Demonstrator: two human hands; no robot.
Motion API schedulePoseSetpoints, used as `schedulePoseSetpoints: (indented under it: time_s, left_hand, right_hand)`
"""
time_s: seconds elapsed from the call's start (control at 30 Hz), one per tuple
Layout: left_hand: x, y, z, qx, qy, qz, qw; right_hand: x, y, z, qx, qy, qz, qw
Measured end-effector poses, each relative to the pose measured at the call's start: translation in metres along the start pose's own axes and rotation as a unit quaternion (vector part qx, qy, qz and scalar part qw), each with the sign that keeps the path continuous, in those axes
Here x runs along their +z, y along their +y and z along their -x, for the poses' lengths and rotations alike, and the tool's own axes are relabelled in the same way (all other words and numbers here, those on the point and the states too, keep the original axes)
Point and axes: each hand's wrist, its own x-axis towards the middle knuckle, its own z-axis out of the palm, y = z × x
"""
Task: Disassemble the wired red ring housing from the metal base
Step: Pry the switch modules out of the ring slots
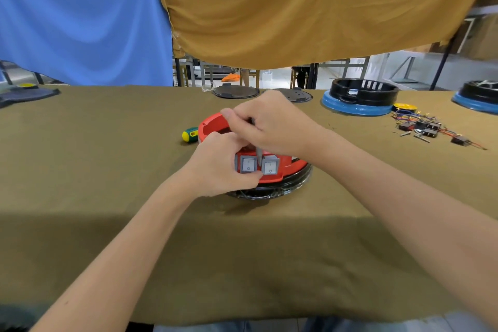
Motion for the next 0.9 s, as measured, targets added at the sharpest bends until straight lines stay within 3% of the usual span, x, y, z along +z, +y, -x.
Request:
schedulePoseSetpoints:
  time_s: [0.13,0.4,0.5,0.7,0.8,0.9]
  left_hand:
    - [0.001,-0.004,0.0,0.003,0.013,-0.004,1.0]
    - [0.0,-0.003,-0.003,-0.006,-0.021,-0.033,0.999]
    - [-0.001,0.0,-0.002,-0.007,-0.018,-0.022,1.0]
    - [-0.002,-0.003,0.001,0.014,-0.001,-0.016,1.0]
    - [-0.002,-0.001,0.001,0.01,-0.005,-0.008,1.0]
    - [-0.002,-0.002,0.001,0.006,-0.012,-0.004,1.0]
  right_hand:
    - [0.004,-0.003,-0.017,0.014,-0.106,0.041,0.993]
    - [0.007,0.004,-0.025,0.056,-0.138,-0.013,0.989]
    - [0.005,0.005,-0.014,0.061,-0.081,-0.046,0.994]
    - [-0.01,0.022,0.02,0.113,0.176,-0.157,0.965]
    - [-0.013,0.029,0.03,0.136,0.231,-0.173,0.948]
    - [-0.007,0.032,0.038,0.147,0.228,-0.162,0.949]
